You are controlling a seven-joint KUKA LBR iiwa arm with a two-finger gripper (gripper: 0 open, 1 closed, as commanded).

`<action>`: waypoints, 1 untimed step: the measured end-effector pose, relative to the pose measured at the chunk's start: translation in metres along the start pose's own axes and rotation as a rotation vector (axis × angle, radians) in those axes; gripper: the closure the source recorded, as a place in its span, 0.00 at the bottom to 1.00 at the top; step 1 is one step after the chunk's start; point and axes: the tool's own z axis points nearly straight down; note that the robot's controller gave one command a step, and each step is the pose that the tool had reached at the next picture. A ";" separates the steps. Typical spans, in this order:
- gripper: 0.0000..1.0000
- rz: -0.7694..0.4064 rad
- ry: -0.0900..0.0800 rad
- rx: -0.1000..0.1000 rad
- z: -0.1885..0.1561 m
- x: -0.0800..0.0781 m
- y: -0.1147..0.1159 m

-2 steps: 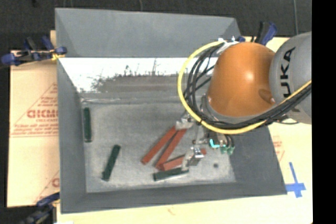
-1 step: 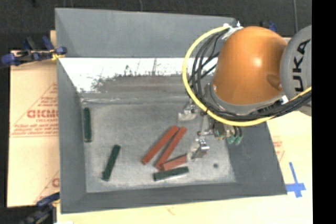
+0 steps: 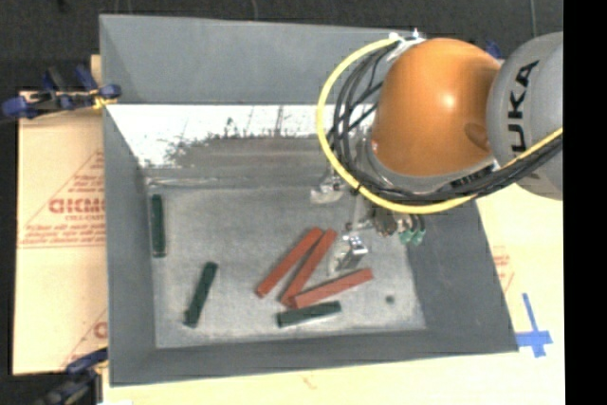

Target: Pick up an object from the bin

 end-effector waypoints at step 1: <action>0.00 0.003 0.014 -0.003 0.066 0.012 -0.001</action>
Offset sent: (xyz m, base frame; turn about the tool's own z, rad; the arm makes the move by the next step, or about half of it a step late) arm 0.0529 -0.0454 -0.1164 -0.2816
